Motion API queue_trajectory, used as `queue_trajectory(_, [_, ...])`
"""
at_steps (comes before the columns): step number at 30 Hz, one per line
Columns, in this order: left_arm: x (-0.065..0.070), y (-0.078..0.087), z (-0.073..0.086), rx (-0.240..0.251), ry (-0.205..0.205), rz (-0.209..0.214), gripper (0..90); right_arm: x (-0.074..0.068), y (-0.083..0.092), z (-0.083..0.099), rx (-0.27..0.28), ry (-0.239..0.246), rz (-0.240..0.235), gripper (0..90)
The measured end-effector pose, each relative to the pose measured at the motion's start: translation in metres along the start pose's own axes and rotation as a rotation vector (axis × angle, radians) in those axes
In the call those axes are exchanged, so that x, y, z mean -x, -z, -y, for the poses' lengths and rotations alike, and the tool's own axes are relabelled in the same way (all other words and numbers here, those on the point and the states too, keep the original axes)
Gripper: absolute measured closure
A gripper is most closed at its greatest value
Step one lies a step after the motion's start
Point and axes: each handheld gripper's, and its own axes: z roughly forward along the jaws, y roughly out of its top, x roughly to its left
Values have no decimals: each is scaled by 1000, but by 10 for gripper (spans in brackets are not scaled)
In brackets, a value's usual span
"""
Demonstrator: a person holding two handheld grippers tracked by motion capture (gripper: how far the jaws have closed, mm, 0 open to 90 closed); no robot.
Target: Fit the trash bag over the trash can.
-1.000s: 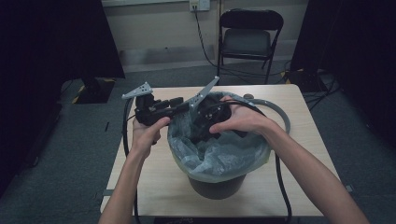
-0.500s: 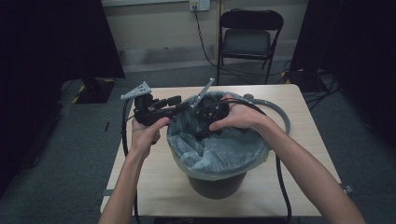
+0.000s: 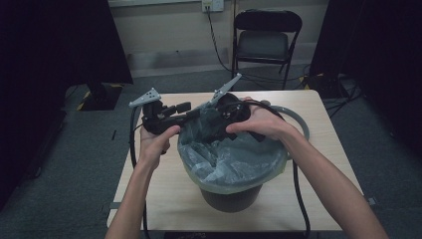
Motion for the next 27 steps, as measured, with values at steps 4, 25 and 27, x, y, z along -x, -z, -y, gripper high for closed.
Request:
queue_trajectory(4, [-2,1,0,1,6,1,441,2,12,-2,77,-1,-7,253])
queue_trajectory(25, [0,1,-1,10,24,-8,292,18,63,4,412,-104,92,249])
queue_trajectory(27, [0,1,-1,4,17,-8,287,20,67,4,418,-115,109,247])
